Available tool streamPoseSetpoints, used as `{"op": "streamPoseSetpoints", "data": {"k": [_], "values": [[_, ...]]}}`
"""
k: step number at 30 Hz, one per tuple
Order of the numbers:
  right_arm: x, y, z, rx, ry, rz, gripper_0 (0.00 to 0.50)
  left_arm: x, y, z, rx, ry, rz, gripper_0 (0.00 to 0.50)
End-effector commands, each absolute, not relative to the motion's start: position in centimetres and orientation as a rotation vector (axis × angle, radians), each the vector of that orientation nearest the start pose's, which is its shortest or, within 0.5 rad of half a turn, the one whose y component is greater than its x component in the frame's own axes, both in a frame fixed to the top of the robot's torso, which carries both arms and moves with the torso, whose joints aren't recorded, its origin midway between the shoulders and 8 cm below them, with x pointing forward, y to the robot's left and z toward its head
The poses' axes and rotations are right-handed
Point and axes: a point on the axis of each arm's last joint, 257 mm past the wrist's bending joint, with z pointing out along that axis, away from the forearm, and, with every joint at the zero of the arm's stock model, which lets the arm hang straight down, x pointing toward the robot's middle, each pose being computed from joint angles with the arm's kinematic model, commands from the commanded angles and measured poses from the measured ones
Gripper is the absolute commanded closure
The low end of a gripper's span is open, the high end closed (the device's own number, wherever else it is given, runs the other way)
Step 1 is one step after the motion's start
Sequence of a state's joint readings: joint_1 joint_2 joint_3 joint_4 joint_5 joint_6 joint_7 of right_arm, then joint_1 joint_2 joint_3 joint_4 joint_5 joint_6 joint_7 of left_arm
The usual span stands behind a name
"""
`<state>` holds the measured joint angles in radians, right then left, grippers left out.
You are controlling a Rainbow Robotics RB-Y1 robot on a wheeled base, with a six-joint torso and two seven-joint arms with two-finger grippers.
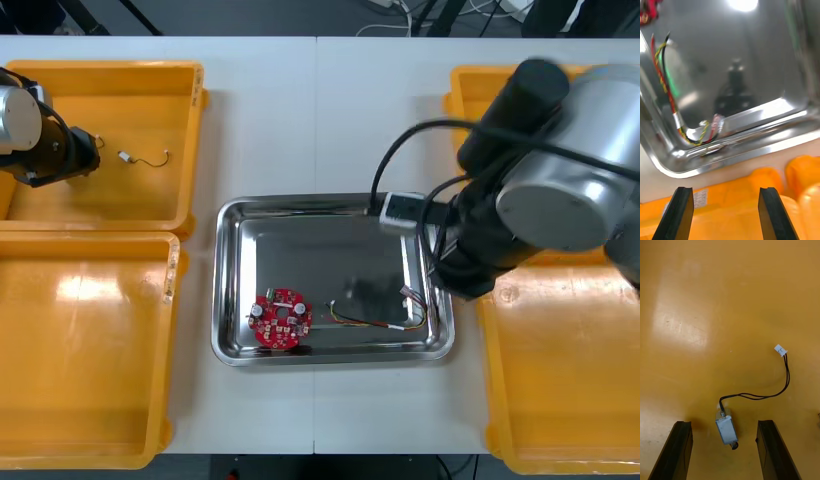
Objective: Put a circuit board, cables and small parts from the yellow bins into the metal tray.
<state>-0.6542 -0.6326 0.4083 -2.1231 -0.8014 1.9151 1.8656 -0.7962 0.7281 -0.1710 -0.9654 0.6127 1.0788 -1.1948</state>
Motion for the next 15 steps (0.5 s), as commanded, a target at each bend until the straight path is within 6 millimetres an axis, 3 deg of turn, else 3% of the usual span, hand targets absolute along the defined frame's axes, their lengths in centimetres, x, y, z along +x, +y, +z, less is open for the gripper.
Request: {"op": "streamPoseSetpoints", "data": {"k": [1, 12, 14, 15], "values": [[43.0, -15.0, -11.2, -1.49, 2.162, -0.183, 0.0, 64.2, 41.0, -18.2, -0.3, 2.372, 0.056, 0.0], [47.5, -22.2, -5.9, -1.187, 2.31, -0.085, 0.0, 64.3, 41.3, -18.8, -0.288, 2.364, 0.068, 0.0], [48.3, -23.3, -5.2, -1.138, 2.332, -0.079, 0.0, 64.3, 41.3, -18.9, -0.285, 2.364, 0.07, 0.027], [48.8, -24.0, -4.7, -1.103, 2.348, -0.073, 0.0, 64.3, 41.3, -19.0, -0.283, 2.364, 0.071, 0.079]]}}
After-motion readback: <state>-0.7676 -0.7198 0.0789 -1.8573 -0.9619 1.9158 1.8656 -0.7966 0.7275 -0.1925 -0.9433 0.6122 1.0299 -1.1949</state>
